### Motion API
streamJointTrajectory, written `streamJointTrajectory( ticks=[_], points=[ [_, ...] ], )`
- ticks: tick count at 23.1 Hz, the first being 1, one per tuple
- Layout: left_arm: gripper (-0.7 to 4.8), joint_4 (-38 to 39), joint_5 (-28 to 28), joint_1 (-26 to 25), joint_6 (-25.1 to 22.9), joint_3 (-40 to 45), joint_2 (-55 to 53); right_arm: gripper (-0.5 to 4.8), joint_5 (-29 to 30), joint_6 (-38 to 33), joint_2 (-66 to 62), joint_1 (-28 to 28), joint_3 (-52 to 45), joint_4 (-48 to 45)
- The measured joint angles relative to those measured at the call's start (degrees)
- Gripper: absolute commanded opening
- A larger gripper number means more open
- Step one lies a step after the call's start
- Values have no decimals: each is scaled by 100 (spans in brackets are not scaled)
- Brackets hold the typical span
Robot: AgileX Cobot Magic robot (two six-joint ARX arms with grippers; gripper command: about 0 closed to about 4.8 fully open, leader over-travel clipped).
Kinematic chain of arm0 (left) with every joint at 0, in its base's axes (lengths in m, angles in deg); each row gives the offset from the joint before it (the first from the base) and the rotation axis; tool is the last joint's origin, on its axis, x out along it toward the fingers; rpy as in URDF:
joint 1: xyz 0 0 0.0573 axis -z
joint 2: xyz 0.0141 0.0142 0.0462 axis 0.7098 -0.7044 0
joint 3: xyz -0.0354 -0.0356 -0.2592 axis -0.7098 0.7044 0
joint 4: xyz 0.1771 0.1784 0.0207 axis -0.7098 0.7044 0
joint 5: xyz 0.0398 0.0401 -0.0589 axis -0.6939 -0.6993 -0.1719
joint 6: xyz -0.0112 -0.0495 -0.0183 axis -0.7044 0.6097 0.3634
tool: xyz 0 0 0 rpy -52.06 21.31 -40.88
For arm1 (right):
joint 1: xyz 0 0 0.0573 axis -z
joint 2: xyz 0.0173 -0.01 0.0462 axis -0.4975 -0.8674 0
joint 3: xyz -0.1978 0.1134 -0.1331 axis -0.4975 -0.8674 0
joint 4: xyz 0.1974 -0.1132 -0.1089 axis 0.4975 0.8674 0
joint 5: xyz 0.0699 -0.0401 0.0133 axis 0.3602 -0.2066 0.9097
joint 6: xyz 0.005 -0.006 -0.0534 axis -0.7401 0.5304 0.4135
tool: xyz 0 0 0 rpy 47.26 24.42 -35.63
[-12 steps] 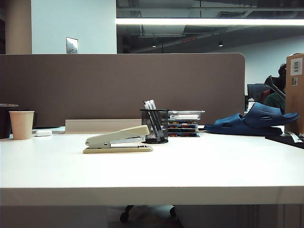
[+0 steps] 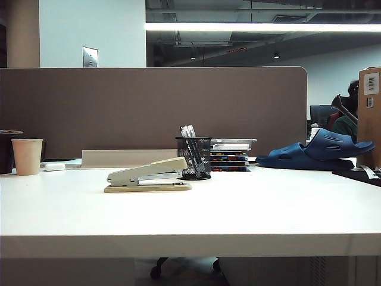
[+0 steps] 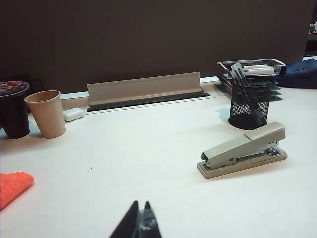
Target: Press the stapler down.
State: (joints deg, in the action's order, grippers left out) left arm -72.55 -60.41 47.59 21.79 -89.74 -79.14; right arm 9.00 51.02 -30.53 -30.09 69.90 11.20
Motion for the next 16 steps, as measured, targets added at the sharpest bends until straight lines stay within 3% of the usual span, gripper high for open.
streamJointTrajectory(
  ticks=[10, 16],
  points=[
    [-6, 2, 59, 0, 0, 0, -2, -9, 17, 0, 0, -2, 0, -175],
    [-5, 9, 927, 0, 0, 0, 0, -9, 17, 0, 0, -2, 348, -70]
  ],
)
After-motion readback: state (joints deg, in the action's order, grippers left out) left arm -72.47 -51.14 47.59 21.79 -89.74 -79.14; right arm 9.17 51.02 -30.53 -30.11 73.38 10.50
